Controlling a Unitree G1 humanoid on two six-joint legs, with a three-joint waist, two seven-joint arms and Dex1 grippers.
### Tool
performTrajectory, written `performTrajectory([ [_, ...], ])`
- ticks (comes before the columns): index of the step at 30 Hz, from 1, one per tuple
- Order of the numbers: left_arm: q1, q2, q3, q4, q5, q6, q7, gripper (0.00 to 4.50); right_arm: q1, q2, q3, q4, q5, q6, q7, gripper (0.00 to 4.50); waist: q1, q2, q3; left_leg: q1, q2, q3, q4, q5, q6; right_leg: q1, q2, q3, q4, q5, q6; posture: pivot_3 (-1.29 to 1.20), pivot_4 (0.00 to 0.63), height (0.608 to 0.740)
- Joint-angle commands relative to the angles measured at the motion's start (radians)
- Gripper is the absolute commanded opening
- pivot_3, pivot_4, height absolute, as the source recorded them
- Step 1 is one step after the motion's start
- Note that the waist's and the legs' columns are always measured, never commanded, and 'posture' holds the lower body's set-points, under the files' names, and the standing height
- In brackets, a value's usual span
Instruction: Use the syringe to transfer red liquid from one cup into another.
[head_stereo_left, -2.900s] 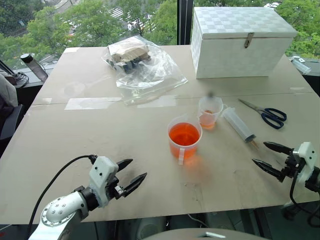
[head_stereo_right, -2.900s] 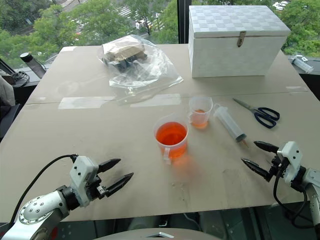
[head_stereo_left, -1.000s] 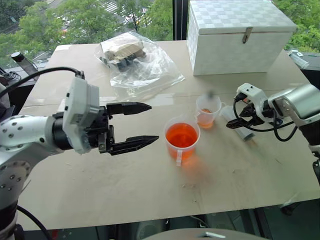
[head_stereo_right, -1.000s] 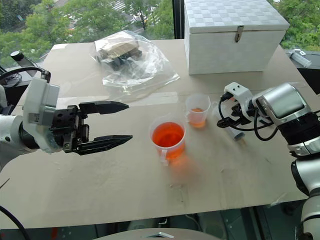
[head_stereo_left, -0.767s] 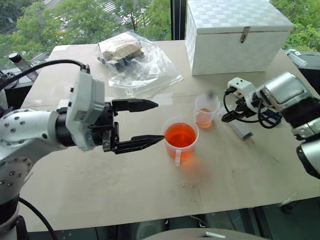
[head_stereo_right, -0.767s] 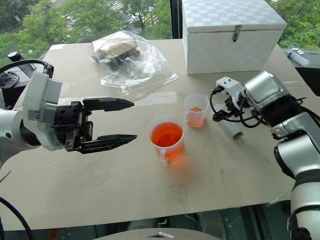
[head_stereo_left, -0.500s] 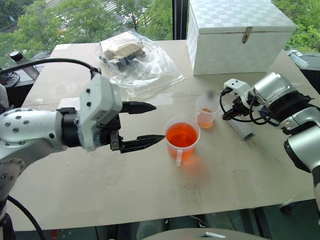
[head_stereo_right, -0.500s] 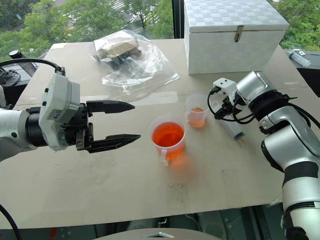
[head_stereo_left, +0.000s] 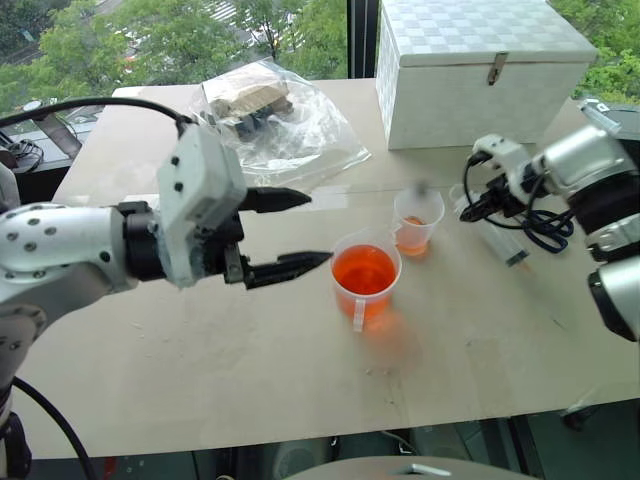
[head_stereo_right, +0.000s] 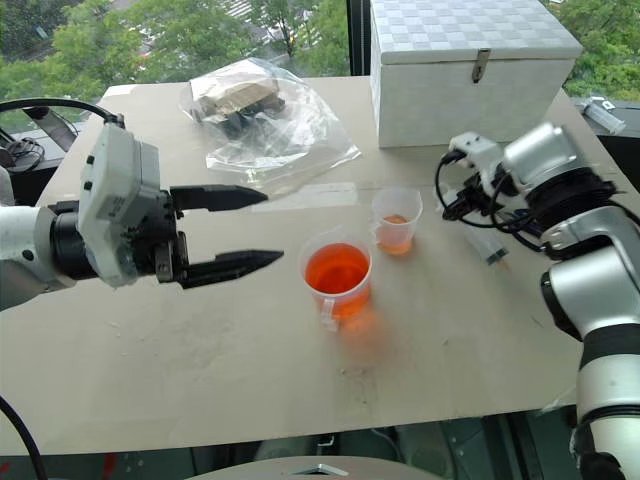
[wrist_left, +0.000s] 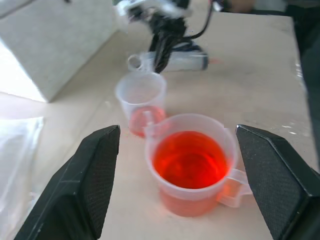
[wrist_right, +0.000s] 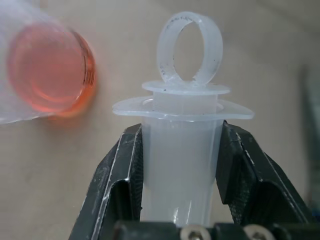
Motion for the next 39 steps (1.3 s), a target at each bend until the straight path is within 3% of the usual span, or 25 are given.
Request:
performTrajectory([
  [1,-0.069,-0.034,-0.011,0.072,0.054,-0.052,-0.013,3.76,-0.007,-0.056,-0.167,-0.121,0.069,0.019,-0.003,1.54,-0.001,0.0,0.0,0.0,0.0,0.0,0.0,0.0,0.0,0.0,0.0,0.0,0.0,0.0,0.0,0.0,0.15,0.74],
  [4,-0.164,-0.061,-0.037,0.159,0.082,-0.067,-0.048,3.76,0.008,-0.059,-0.35,-0.258,0.155,0.047,-0.049,1.54,-0.006,0.0,0.0,0.0,0.0,0.001,0.0,0.0,0.0,0.0,0.001,0.001,0.001,0.0,0.0,0.0,0.15,0.74],
  [7,-0.267,-0.102,-0.065,0.24,0.097,-0.079,-0.082,3.76,0.044,0.007,-0.542,-0.434,0.267,0.118,-0.119,1.54,-0.006,-0.001,0.0,0.0,0.0,0.001,0.0,0.0,0.0,0.0,0.001,0.001,0.002,0.0,0.0,0.0,0.15,0.74],
  [12,-0.455,-0.216,-0.135,0.377,0.179,-0.13,-0.119,3.76,0.21,0.315,-0.811,-0.849,0.479,0.118,-0.299,1.54,-0.004,-0.004,-0.001,0.0,0.001,0.0,0.001,0.0,-0.001,0.0,0.001,0.0,0.011,0.0,0.0,0.0,0.15,0.74],
  [16,-0.541,-0.257,-0.133,0.432,0.144,-0.089,-0.161,3.76,0.311,0.515,-0.871,-1.03,0.635,0.007,-0.384,1.54,-0.002,-0.004,-0.001,0.0,0.0,0.0,0.004,0.0,-0.001,-0.001,0.0,0.0,0.014,0.0,0.0,0.0,0.15,0.74],
  [24,-0.579,-0.264,-0.088,0.42,0.041,0.013,-0.212,3.76,0.508,0.635,-0.763,-1.188,0.784,-0.074,-0.494,1.54,-0.009,-0.004,-0.001,0.001,0.0,-0.001,0.006,0.001,-0.002,-0.001,0.002,-0.003,0.015,0.0,0.0,0.0,0.15,0.74],
  [28,-0.54,-0.256,-0.086,0.373,0.026,0.033,-0.234,3.76,0.668,0.592,-0.607,-1.222,0.69,-0.227,-0.442,1.54,-0.017,-0.004,-0.001,0.001,0.0,-0.001,0.005,0.002,-0.002,-0.001,0.002,-0.002,0.014,0.0,0.0,0.0,0.15,0.74],
  [32,-0.495,-0.231,-0.116,0.332,0.096,0.008,-0.279,3.76,0.759,0.564,-0.484,-1.205,0.591,-0.386,-0.412,1.54,-0.024,-0.004,-0.001,0.003,-0.001,-0.001,0.006,0.002,-0.002,0.0,0.002,-0.001,0.014,0.0,0.0,0.0,0.15,0.74],
  [39,-0.464,-0.244,-0.151,0.294,0.159,-0.009,-0.304,3.76,0.776,0.521,-0.38,-1.092,0.449,-0.613,-0.367,1.54,-0.025,-0.004,-0.001,0.003,0.0,-0.001,0.007,0.002,-0.003,0.0,0.005,0.0,0.014,0.0,0.0,0.0,0.15,0.74],
])
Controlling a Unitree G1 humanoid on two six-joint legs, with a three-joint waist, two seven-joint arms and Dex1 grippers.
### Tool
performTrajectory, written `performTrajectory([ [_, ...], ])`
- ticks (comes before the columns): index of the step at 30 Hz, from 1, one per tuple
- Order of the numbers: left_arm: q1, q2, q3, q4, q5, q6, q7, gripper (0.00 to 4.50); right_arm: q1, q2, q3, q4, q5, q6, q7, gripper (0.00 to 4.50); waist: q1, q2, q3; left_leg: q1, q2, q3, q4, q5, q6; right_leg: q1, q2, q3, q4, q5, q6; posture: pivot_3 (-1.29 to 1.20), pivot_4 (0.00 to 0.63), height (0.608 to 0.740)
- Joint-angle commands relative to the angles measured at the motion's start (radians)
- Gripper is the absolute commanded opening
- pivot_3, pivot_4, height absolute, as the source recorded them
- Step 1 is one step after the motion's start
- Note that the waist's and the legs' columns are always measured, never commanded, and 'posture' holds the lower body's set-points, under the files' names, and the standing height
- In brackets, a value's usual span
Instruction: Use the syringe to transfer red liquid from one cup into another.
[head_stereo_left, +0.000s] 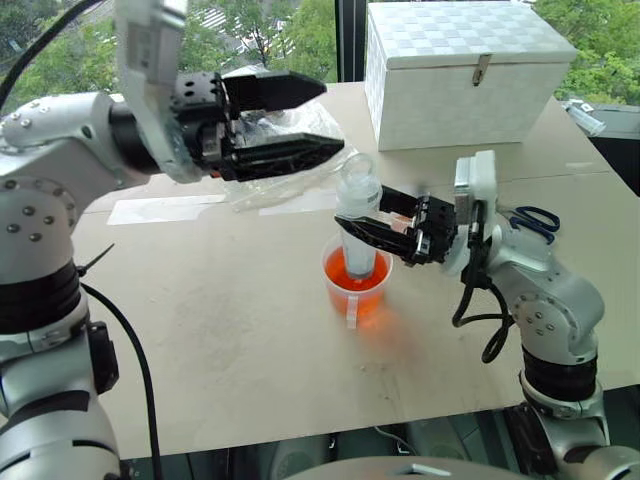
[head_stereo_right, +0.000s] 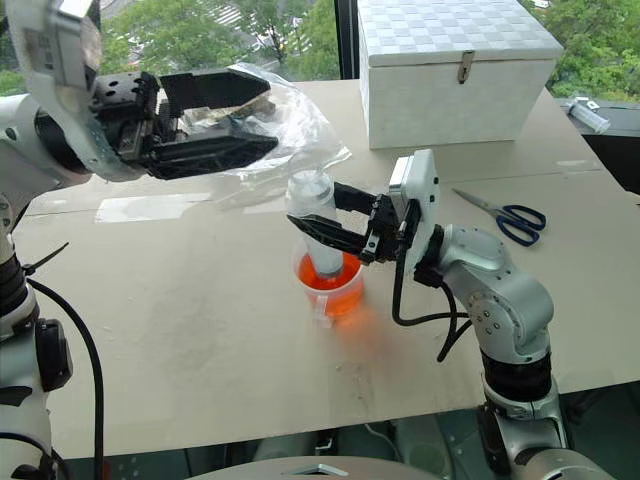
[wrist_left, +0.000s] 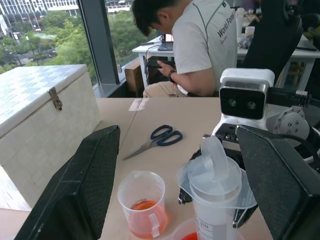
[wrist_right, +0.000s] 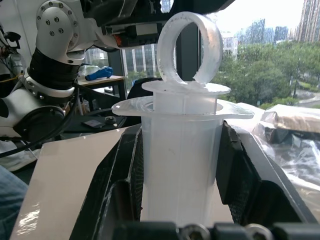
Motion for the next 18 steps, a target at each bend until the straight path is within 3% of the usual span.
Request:
performTrajectory([
  [1,0.017,0.001,-0.003,-0.043,0.027,-0.024,-0.007,3.76,-0.006,-0.014,0.033,0.036,-0.054,-0.117,0.024,1.54,0.0,0.0,0.0,0.0,0.0,0.0,0.0,0.0,0.0,0.0,0.0,0.0,0.0,0.0,0.0,0.0,0.15,0.74],
  [12,0.057,-0.024,-0.051,-0.063,0.091,-0.038,-0.028,3.76,-0.003,-0.011,0.082,0.08,-0.085,-0.214,0.008,1.54,0.002,0.0,0.0,0.0,0.0,-0.001,0.0,0.0,0.0,0.0,-0.003,0.001,0.0,0.0,0.0,0.0,0.15,0.74],
  [15,0.06,-0.034,-0.065,-0.068,0.098,-0.039,-0.036,2.95,-0.006,-0.013,0.084,0.079,-0.085,-0.217,0.004,1.54,0.002,0.0,0.0,0.0,0.0,-0.001,0.0,0.0,0.0,0.0,-0.003,0.001,0.0,0.0,0.0,0.0,0.15,0.74],
  [18,0.056,-0.051,-0.076,-0.072,0.094,-0.03,-0.041,1.44,-0.007,-0.017,0.082,0.078,-0.081,-0.216,0.001,1.54,0.002,0.0,0.0,0.0,0.0,-0.001,0.0,0.0,0.0,0.0,-0.003,0.001,0.0,0.0,0.0,0.0,0.15,0.74],
])
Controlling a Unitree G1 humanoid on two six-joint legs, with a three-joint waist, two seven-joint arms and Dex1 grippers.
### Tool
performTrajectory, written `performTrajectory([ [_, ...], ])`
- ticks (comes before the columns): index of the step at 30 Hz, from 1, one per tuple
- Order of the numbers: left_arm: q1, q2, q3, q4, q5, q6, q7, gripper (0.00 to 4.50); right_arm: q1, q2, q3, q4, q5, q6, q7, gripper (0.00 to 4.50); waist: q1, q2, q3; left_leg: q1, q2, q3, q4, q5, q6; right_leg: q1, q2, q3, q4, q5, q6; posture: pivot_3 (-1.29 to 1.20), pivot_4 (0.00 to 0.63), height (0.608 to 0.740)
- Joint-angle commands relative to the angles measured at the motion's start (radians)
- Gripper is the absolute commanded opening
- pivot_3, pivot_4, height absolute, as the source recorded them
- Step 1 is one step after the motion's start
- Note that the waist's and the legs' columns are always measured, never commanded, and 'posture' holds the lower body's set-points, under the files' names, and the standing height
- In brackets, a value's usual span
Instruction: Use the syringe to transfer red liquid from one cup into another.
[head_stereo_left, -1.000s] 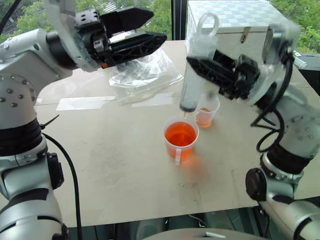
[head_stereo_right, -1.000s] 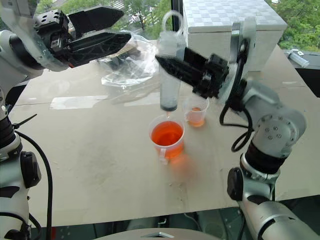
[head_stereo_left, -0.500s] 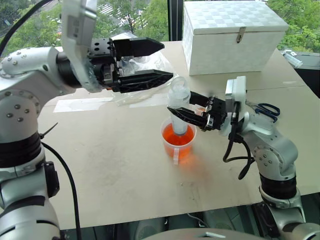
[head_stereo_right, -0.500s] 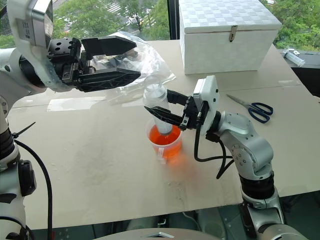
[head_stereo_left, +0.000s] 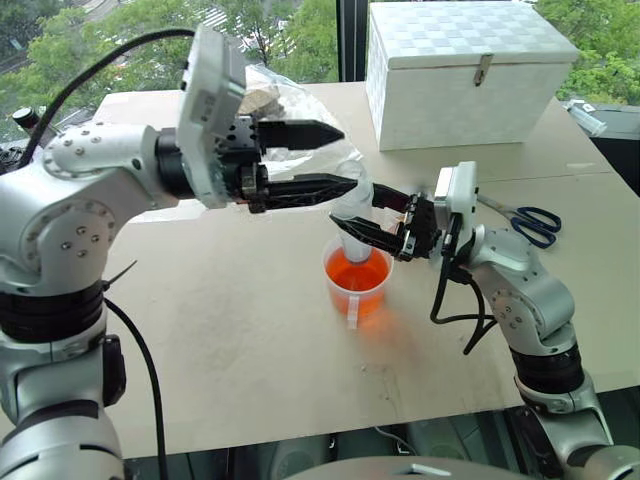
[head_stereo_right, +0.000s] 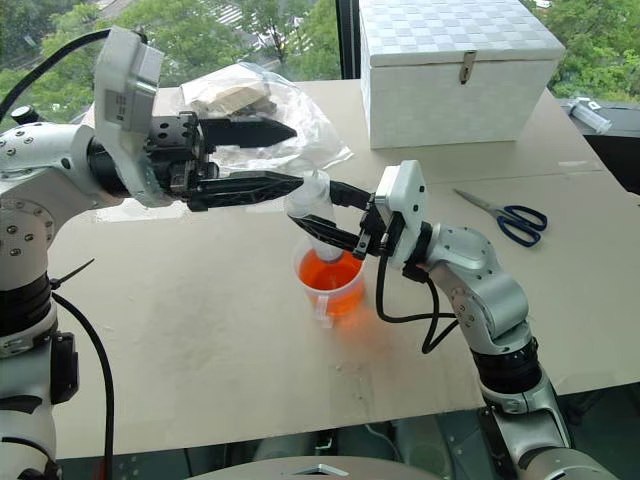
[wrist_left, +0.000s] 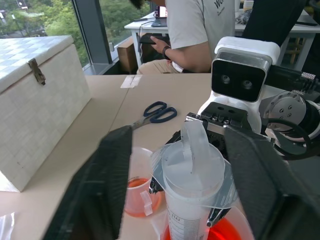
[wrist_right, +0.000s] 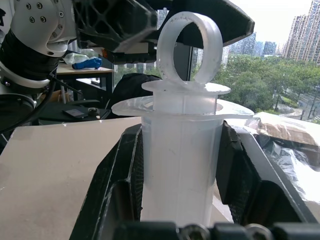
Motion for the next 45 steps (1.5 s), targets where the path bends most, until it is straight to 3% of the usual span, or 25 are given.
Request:
performTrajectory([
  [1,-0.007,-0.004,-0.002,-0.033,-0.006,-0.005,-0.012,1.17,-0.01,-0.001,-0.005,-0.025,0.012,-0.018,-0.006,1.54,0.0,0.0,0.0,0.0,0.0,0.0,0.0,0.0,0.0,0.0,0.0,0.0,0.0,0.0,0.0,0.0,0.15,0.74],
  [3,0.0,-0.007,-0.011,-0.041,0.0,-0.003,-0.017,0.18,-0.012,-0.001,-0.007,-0.024,0.014,-0.017,-0.011,1.54,0.0,0.0,0.0,0.0,0.0,0.0,0.0,0.0,0.0,0.0,0.0,0.0,0.0,0.0,0.0,0.0,0.15,0.74],
  [4,0.003,-0.007,-0.016,-0.043,0.003,-0.001,-0.019,0.08,-0.015,-0.001,-0.007,-0.023,0.015,-0.017,-0.013,1.54,0.0,0.0,0.0,0.0,0.0,0.0,0.0,0.0,0.0,0.0,0.0,0.0,0.0,0.0,0.0,0.0,0.15,0.74],
  [11,0.002,-0.011,-0.027,-0.038,0.022,0.0,-0.008,0.08,-0.021,0.002,-0.007,-0.01,0.015,-0.022,-0.018,1.54,0.0,0.0,0.0,0.0,0.0,0.0,0.0,0.0,0.0,0.0,0.0,0.0,0.0,0.0,0.0,0.0,0.15,0.74],
  [27,-0.156,-0.062,0.044,0.04,-0.025,0.042,0.072,0.08,0.064,-0.004,0.035,-0.018,0.035,-0.012,-0.012,1.54,0.003,0.0,0.0,0.0,0.0,0.0,0.0,0.0,0.0,0.0,0.0,0.0,0.0,0.0,0.0,0.0,0.15,0.74],
  [44,-0.167,-0.088,0.049,0.051,-0.053,0.079,0.1,0.08,0.069,-0.007,0.027,-0.007,0.047,-0.031,-0.014,1.54,0.002,0.0,0.0,0.0,0.0,0.0,0.001,0.0,0.0,0.0,0.0,0.0,0.0,0.0,0.0,0.0,0.15,0.74],
  [45,-0.166,-0.088,0.05,0.053,-0.056,0.082,0.101,0.45,0.068,-0.007,0.027,-0.007,0.048,-0.031,-0.014,1.54,0.003,0.0,0.0,0.0,0.0,0.0,0.001,0.0,0.0,0.0,0.0,0.0,0.0,0.0,0.0,0.0,0.15,0.74],
])
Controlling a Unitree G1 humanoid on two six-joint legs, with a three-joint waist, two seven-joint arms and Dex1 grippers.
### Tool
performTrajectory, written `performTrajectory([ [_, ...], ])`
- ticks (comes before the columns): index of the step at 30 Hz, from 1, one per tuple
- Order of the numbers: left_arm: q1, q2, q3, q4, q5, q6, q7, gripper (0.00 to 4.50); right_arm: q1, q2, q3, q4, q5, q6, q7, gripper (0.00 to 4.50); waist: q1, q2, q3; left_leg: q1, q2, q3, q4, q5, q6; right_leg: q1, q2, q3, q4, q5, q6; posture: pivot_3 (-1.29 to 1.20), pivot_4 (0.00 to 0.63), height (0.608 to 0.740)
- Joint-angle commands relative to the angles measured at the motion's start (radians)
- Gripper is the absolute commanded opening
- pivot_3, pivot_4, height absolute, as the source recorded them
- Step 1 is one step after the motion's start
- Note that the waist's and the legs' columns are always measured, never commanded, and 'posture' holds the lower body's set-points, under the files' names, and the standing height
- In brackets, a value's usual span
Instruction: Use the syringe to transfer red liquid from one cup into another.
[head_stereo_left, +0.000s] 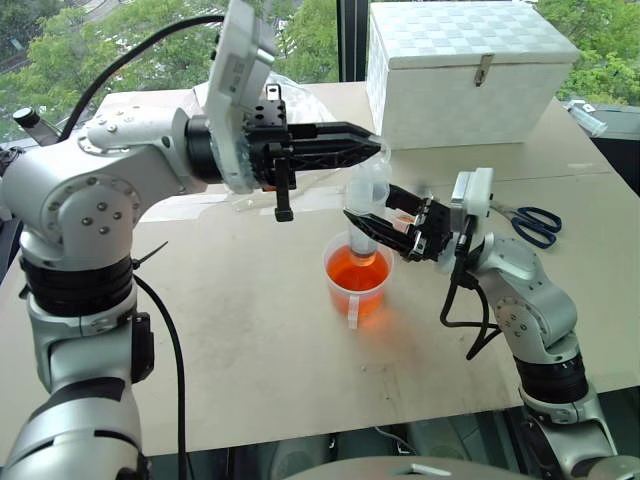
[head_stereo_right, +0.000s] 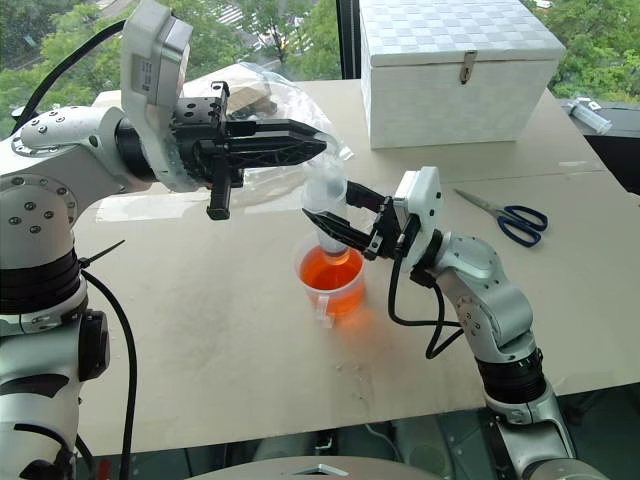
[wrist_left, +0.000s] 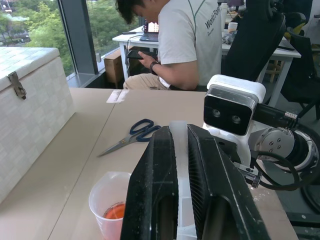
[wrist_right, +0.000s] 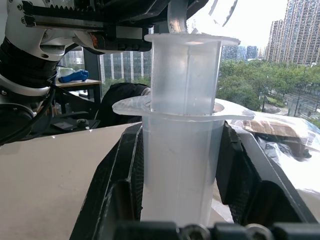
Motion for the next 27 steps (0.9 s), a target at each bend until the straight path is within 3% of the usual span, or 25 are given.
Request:
performTrajectory([
  [1,-0.035,0.004,0.079,-0.003,-0.014,-0.024,0.031,0.87,0.004,-0.001,0.036,-0.013,0.009,0.013,0.017,1.54,0.0,0.0,0.0,0.0,0.0,0.0,0.0,0.0,0.0,0.0,0.0,0.0,0.0,0.0,0.0,0.0,0.15,0.74],
  [2,-0.035,0.005,0.081,-0.006,-0.011,-0.027,0.037,1.18,0.004,-0.002,0.034,-0.014,0.012,0.015,0.017,1.54,-0.001,0.0,0.0,0.0,0.0,0.0,0.0,0.0,0.0,0.0,0.0,0.0,0.0,0.0,0.0,0.0,0.15,0.74],
  [4,-0.034,0.005,0.085,-0.009,0.0,-0.026,0.059,2.41,0.004,-0.004,0.03,-0.017,0.019,0.017,0.015,1.54,-0.002,0.0,0.0,0.0,0.0,0.0,0.0,0.0,0.0,0.0,0.0,0.0,0.0,0.0,0.0,0.0,0.15,0.74],
  [5,-0.032,0.006,0.087,-0.009,-0.001,-0.024,0.059,2.62,0.003,-0.005,0.026,-0.019,0.024,0.02,0.014,1.54,-0.002,0.0,0.0,0.0,0.0,0.0,0.0,0.0,0.0,0.0,0.0,0.0,0.0,0.0,0.0,0.0,0.15,0.74],
  [11,-0.024,0.023,0.119,0.009,-0.006,-0.032,0.053,2.62,-0.021,-0.011,-0.004,-0.039,0.061,0.053,-0.007,1.54,-0.001,0.0,0.0,0.0,0.0,0.0,0.001,0.0,0.0,0.0,0.0,0.0,0.0,0.0,0.0,0.0,0.15,0.74],
  [18,-0.075,-0.016,0.168,0.06,-0.052,-0.034,0.094,2.62,-0.12,-0.014,-0.139,-0.07,0.266,0.193,-0.093,1.54,0.001,0.0,0.0,0.0,0.0,-0.001,0.001,0.0,0.0,0.0,-0.001,-0.001,0.0,0.0,0.0,0.0,0.15,0.74],
  [27,-0.14,-0.101,0.106,0.163,0.09,-0.151,0.12,2.62,-0.254,-0.051,-0.264,0.084,0.35,0.217,-0.119,1.54,0.006,0.0,0.0,0.0,0.0,0.0,0.001,0.0,0.0,0.0,-0.001,-0.001,0.0,0.0,0.0,0.0,0.15,0.74],
])
